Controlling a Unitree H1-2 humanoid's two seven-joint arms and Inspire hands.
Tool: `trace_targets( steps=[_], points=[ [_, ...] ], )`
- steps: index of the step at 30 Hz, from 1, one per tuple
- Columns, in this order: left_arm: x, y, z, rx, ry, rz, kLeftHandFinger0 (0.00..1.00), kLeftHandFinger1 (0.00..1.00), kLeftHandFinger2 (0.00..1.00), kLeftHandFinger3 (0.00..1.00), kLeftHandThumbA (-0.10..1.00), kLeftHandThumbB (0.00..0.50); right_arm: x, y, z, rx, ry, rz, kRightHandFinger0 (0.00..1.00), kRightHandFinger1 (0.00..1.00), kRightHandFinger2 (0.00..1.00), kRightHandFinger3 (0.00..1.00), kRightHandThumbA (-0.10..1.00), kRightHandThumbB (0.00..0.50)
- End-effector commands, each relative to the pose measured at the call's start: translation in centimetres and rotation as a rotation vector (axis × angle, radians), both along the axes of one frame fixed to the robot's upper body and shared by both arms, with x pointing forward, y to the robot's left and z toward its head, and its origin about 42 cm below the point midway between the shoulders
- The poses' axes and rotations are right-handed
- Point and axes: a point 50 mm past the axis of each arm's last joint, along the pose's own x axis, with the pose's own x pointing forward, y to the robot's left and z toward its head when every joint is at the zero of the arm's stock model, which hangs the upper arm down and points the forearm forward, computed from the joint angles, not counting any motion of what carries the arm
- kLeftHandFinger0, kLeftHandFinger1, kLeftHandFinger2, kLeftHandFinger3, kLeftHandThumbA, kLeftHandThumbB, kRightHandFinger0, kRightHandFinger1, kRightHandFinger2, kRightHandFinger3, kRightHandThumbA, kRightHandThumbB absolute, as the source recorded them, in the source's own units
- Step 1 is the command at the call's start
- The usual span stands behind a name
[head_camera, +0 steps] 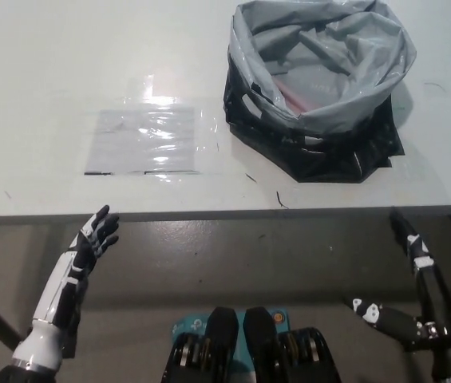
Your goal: Use the right hand to pick up a rubix's cube and place it into a plastic bag and lift the bag
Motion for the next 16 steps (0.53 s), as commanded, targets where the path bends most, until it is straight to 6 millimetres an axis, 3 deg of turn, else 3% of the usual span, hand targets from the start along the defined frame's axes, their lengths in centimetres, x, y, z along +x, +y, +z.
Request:
trace_targets(
  steps=[1,7,9,16],
  points=[
    [-0.03,0.31,2.57,-0.021,-0.152,0.032,1.0,1.0,1.0,1.0,1.0,0.254,-0.93,-0.41,1.86,0.067,-0.253,-0.061,1.0,1.0,1.0,1.0,0.99,0.167],
    [0.12,0.45,2.65,-0.009,-0.149,0.036,1.0,1.0,1.0,1.0,1.0,0.26,-0.96,-0.51,1.92,0.069,-0.272,-0.047,1.0,1.0,1.0,1.0,0.96,0.151],
    [0.13,0.55,2.64,-0.01,-0.146,0.039,1.0,1.0,1.0,1.0,1.0,0.261,-0.84,-0.44,1.88,0.07,-0.273,-0.044,1.0,1.0,1.0,1.0,0.9,0.134],
    [-0.04,0.66,2.36,-0.009,-0.132,0.045,1.0,1.0,1.0,1.0,1.0,0.239,-0.97,-0.06,1.65,0.09,-0.266,-0.041,1.0,1.0,1.0,1.0,0.85,0.143]
  ],
)
